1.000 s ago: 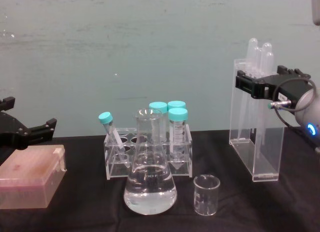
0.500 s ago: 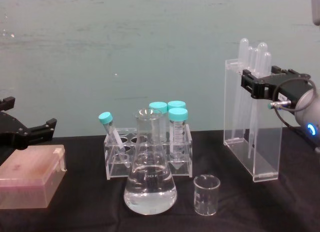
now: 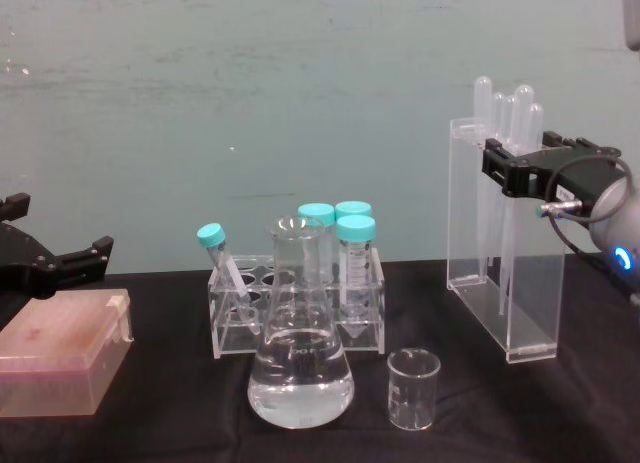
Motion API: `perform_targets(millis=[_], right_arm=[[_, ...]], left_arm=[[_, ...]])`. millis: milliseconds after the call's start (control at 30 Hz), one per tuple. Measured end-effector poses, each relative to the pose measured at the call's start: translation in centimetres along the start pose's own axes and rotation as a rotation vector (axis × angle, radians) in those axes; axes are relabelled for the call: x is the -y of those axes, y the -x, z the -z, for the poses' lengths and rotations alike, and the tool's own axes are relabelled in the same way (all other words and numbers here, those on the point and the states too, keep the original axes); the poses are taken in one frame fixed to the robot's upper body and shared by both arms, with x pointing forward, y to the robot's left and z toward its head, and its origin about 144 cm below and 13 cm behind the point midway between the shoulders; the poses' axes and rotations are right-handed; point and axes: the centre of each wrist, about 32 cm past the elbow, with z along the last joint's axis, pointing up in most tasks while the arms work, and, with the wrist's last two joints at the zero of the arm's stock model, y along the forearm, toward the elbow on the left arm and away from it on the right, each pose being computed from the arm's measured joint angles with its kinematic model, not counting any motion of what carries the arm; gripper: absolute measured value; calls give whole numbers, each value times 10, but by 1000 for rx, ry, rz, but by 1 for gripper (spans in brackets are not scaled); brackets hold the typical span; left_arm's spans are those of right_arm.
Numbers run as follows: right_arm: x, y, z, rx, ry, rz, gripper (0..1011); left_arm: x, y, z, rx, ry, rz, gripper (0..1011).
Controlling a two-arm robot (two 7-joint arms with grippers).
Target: Place the experimental apparatus aside using one hand.
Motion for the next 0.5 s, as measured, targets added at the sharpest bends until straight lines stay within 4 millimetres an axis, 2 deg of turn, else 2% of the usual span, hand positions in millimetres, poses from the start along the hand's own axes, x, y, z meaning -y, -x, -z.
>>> perform_targets(millis=[500], right_arm=[[0,-4,1,-6,-25,11,600]], left_arm=[[0,0,0,0,0,0,1000]])
